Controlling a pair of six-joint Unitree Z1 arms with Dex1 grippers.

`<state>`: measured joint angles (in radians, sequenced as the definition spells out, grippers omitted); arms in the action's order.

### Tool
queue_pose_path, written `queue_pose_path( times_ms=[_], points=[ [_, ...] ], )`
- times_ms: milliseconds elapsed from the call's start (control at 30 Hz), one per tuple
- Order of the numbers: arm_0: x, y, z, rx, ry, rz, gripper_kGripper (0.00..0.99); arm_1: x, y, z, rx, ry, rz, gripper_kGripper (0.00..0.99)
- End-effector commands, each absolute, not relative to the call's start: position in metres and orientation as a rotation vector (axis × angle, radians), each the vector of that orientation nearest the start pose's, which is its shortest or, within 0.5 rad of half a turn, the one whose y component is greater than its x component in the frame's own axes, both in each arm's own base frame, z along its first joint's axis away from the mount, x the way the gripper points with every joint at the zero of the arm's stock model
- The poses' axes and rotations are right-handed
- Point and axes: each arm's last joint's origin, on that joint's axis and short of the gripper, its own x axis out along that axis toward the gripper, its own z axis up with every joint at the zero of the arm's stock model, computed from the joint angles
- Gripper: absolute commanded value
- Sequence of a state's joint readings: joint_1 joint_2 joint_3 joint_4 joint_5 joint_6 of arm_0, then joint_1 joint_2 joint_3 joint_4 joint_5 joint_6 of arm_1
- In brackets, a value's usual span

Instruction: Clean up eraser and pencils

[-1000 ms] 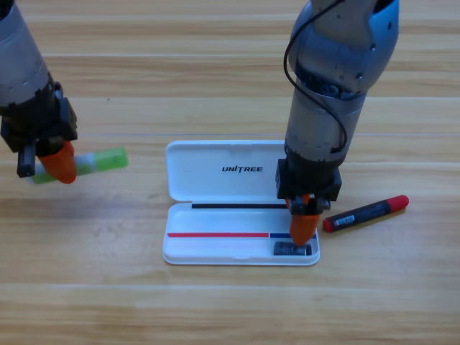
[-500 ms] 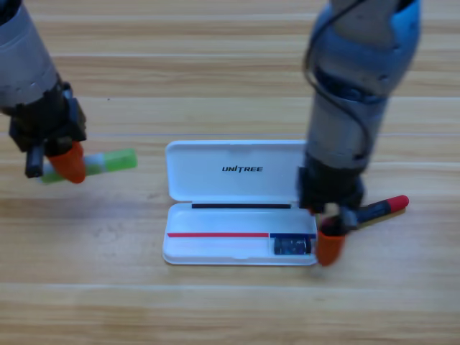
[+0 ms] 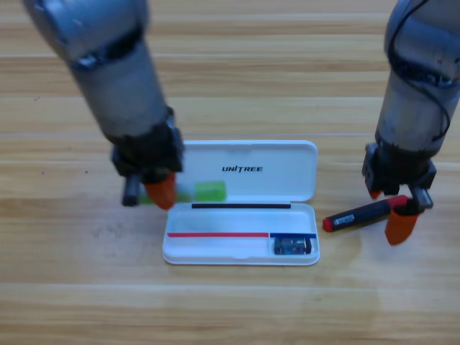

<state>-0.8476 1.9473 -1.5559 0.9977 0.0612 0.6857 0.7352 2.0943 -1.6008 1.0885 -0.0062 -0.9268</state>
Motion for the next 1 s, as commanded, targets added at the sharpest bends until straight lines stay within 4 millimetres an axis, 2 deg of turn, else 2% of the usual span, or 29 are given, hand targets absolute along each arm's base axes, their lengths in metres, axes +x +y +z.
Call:
queue_pose_path(
  times_ms=[33, 433, 633, 700, 833, 900, 1000],
  points=[
    [0.241, -0.311, 0.245, 1.237, 1.105, -1.161, 0.0, 0.324, 0.247, 0.202, -1.286, 1.222, 1.254, 0.821],
    [0.252, -0.329, 0.216, 1.233, 1.143, -1.169, 0.0, 0.339, 0.259, 0.171, -1.287, 1.187, 1.343, 0.819],
    [0.257, -0.336, 0.209, 1.23, 1.149, -1.172, 0.0, 0.343, 0.262, 0.158, -1.29, 1.198, 1.351, 0.795],
    [0.258, -0.338, 0.207, 1.226, 1.152, -1.175, 0.0, 0.344, 0.262, 0.155, -1.295, 1.201, 1.359, 0.643],
    [0.259, -0.34, 0.205, 1.219, 1.155, -1.178, 0.0, 0.343, 0.262, 0.153, -1.293, 1.204, 1.37, 0.173],
    [0.26, -0.341, 0.202, 1.218, 1.16, -1.182, 0.0, 0.343, 0.262, 0.153, -1.292, 1.203, 1.375, 0.0],
    [0.26, -0.342, 0.199, 1.216, 1.168, -1.186, 0.0, 0.344, 0.263, 0.151, -1.295, 1.206, 1.373, 0.0]
  ],
)
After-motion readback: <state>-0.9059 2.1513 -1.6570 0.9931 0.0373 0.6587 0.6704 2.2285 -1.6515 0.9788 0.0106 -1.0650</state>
